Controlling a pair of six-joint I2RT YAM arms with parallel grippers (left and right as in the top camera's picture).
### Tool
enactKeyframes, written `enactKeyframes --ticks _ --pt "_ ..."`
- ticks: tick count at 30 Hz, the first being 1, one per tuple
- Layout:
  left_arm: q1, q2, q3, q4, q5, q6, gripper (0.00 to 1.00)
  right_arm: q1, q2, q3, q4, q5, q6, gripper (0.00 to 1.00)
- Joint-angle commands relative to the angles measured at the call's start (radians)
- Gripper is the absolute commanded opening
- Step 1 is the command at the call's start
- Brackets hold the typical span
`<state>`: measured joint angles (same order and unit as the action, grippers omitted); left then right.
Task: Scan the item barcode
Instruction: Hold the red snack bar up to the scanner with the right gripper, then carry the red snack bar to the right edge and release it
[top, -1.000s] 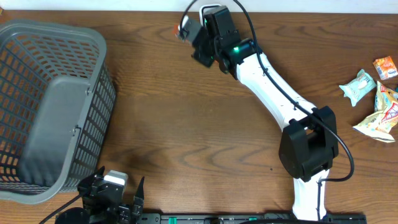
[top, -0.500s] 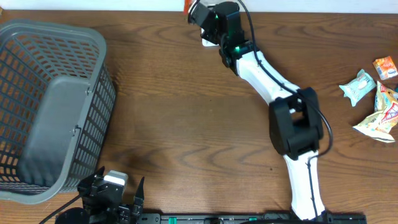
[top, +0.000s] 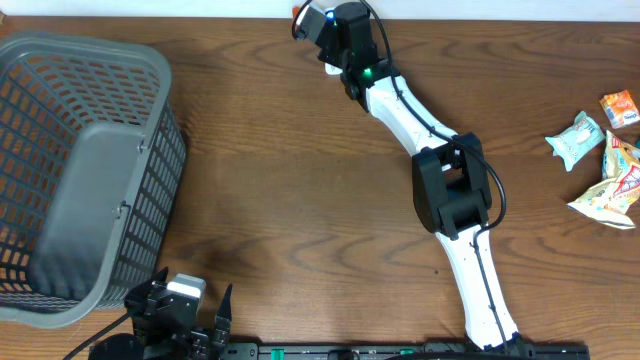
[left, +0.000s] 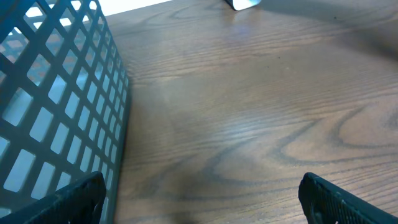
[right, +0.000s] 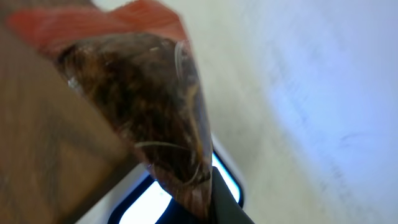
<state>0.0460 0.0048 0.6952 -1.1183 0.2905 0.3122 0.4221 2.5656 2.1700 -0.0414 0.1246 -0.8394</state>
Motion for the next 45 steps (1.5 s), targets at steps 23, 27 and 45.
enactKeyframes --ticks 23,27,45 --pt "0.005 -0.002 0.004 0.004 0.012 0.005 0.98 -0.809 -0.290 -0.286 -0.589 0.150 0.534 0.02" --pt "0.005 -0.002 0.004 0.004 0.012 0.005 0.98 -0.840 -0.307 -0.267 -0.589 0.088 0.657 0.68" --pt "0.005 -0.002 0.004 0.004 0.012 0.005 0.99 -0.718 -1.139 -0.234 -0.686 -0.684 0.921 0.99"
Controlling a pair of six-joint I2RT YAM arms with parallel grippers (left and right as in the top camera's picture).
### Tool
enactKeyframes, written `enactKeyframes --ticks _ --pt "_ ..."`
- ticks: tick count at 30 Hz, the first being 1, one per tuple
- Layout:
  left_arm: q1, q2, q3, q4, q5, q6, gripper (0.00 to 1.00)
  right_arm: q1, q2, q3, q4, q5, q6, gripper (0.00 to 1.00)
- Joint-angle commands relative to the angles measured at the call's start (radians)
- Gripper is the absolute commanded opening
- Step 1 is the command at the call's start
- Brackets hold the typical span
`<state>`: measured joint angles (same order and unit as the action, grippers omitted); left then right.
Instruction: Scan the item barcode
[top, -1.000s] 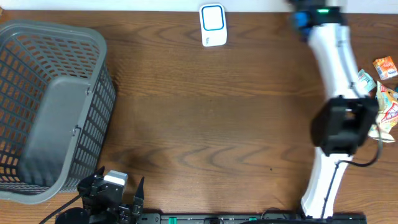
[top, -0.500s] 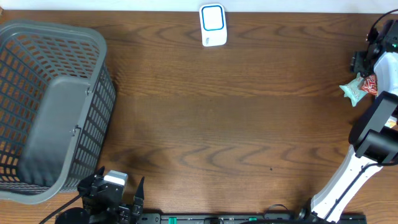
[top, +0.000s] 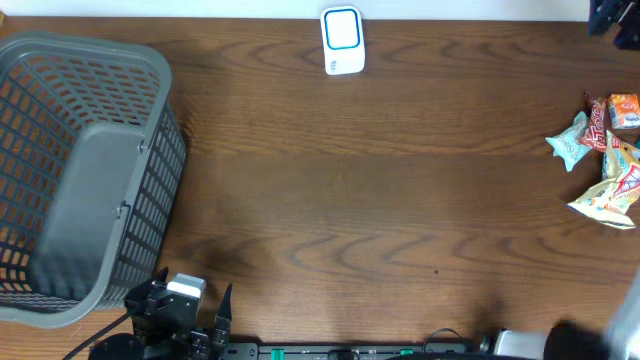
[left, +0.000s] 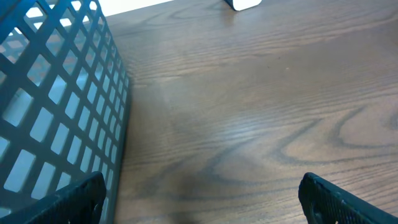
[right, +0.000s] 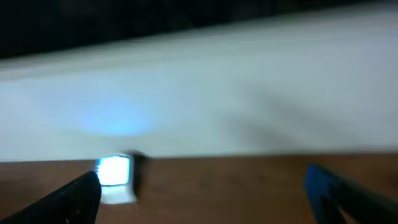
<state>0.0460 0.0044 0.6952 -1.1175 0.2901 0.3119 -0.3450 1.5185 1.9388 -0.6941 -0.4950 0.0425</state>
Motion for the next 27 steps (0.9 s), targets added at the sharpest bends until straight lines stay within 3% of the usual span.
enactKeyframes --ticks 1,6,19,23,27 --pt "0.005 -0.001 0.004 0.003 0.013 0.005 0.98 0.081 -0.153 -0.003 -0.050 -0.061 0.039 0.99" --pt "0.005 -0.001 0.004 0.003 0.013 0.005 0.99 0.167 -0.374 -0.003 -0.164 -0.061 0.039 0.99" --pt "0.005 -0.001 0.004 0.003 0.013 0.005 0.98 0.169 -0.810 -0.003 -0.505 -0.061 0.039 0.99" --pt "0.005 -0.001 0.004 0.003 0.013 0.006 0.99 0.171 -0.890 -0.004 -0.658 -0.022 0.021 0.99" --pt "0.005 -0.001 0.004 0.003 0.013 0.006 0.98 0.169 -0.961 -0.013 -0.930 0.156 0.020 0.99"
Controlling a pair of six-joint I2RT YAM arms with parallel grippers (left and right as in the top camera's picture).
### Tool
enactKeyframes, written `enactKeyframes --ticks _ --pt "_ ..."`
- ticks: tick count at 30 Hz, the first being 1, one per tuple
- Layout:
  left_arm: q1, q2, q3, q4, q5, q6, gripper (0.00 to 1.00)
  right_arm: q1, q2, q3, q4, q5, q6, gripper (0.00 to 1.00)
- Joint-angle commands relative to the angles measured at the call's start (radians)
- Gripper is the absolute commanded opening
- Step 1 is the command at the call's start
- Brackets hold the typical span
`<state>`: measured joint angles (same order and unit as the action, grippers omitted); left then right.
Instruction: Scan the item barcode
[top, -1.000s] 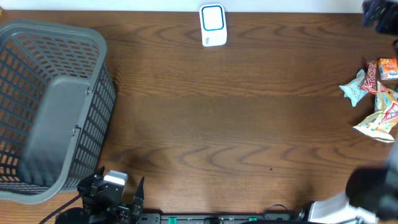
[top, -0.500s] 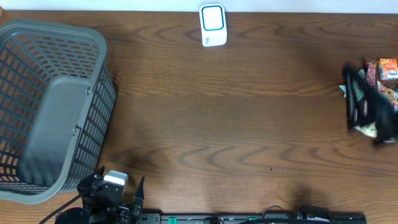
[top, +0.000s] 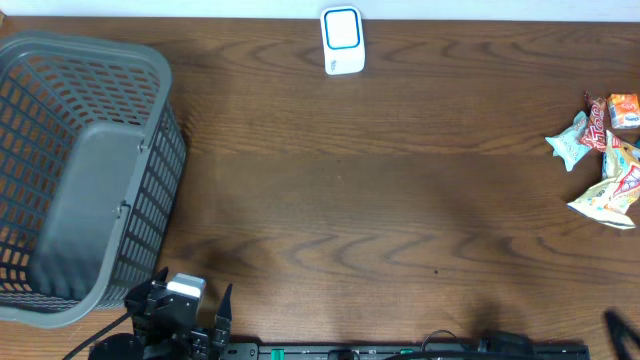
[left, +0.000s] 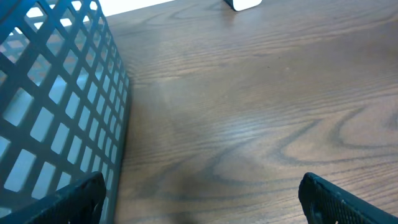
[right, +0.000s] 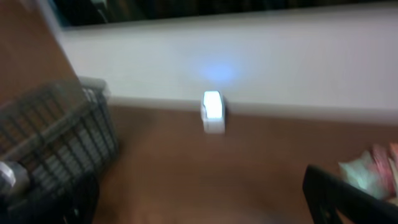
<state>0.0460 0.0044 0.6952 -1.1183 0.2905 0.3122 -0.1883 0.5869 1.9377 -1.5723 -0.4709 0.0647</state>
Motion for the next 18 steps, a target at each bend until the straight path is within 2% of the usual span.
enactKeyframes --ticks 1,5,10,15,18 --pt "0.005 -0.001 0.004 0.004 0.012 0.005 0.98 0.015 -0.060 -0.026 -0.071 0.180 -0.002 0.99" --pt "0.005 -0.001 0.004 0.004 0.012 0.005 0.98 0.035 -0.159 -0.085 -0.034 0.252 -0.002 0.99" --pt "0.005 -0.001 0.004 0.004 0.012 0.005 0.98 0.073 -0.320 -0.219 0.108 0.253 -0.002 0.99" --pt "0.005 -0.001 0.004 0.004 0.012 0.005 0.98 0.114 -0.507 -0.449 0.283 0.256 -0.002 0.99" --pt "0.005 -0.001 0.004 0.003 0.012 0.005 0.98 0.118 -0.583 -0.620 0.443 0.264 -0.002 0.99"
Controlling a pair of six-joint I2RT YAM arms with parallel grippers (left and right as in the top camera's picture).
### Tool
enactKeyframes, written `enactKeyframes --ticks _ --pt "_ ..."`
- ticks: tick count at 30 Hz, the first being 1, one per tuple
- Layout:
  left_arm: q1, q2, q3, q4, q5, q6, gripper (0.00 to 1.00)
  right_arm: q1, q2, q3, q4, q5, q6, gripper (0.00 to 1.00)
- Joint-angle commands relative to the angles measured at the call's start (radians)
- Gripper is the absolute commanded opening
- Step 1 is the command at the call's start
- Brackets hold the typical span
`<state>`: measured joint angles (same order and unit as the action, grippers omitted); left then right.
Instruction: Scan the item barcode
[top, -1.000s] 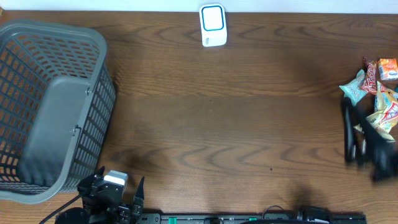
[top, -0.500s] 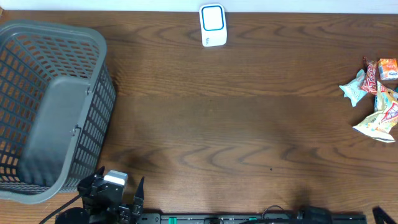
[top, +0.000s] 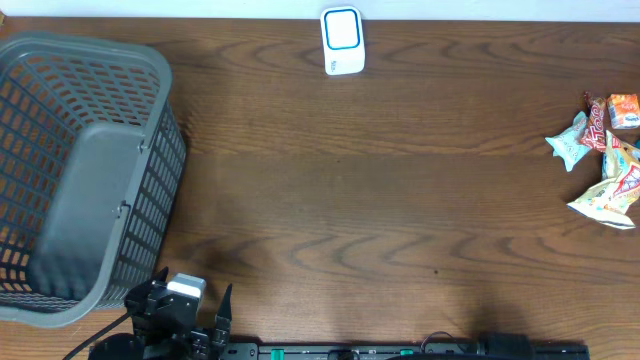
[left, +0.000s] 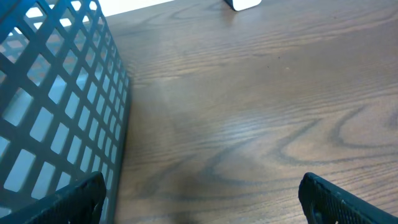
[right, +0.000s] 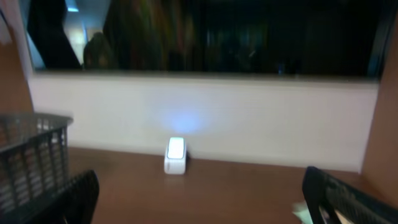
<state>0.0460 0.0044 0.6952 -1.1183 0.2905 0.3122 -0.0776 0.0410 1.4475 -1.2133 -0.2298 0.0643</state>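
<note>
The white barcode scanner (top: 342, 40) with a blue-lit face stands at the table's far edge; the right wrist view shows it far off (right: 176, 155). A red-brown snack packet (top: 597, 108) lies in the pile at the right edge. My right gripper (right: 202, 208) is open and empty, pulled back and facing the scanner; the overhead view does not show it. At the near left corner my left gripper (top: 200, 318) rests low, open (left: 202, 208), with only bare wood between its fingers.
A grey mesh basket (top: 90, 150) fills the left side, right beside my left gripper (left: 56, 106). With the red-brown packet lie a teal packet (top: 575, 138), an orange one (top: 623, 108) and a yellow-white one (top: 610, 185).
My right gripper has drawn back and levelled: the scanner looks smaller and farther in its view. The arm's tip has left the overhead view's bottom right corner. The left arm is unchanged.
First my right gripper held the red-brown packet up at the scanner. By 1.5 s ago the packet lay in the pile at the right and the gripper was open and empty. Afterwards the arm was back at the near right, and now it is out of the overhead view.
</note>
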Motion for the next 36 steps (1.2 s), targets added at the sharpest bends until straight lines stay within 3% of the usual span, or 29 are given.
enactKeyframes --ticks 1,14,25,36 --pt "0.005 -0.001 0.004 0.004 0.013 0.005 0.98 0.018 -0.032 -0.158 0.115 0.032 -0.002 0.99" --pt "0.005 -0.001 0.004 0.004 0.012 0.005 0.98 0.160 -0.035 -0.752 0.702 0.130 -0.002 0.99" --pt "0.005 -0.001 0.004 0.003 0.012 0.005 0.99 0.125 -0.035 -1.204 1.150 0.180 -0.002 0.99" --pt "0.005 -0.001 0.004 0.004 0.012 0.005 0.98 0.081 -0.035 -1.430 1.220 0.179 -0.002 0.99"
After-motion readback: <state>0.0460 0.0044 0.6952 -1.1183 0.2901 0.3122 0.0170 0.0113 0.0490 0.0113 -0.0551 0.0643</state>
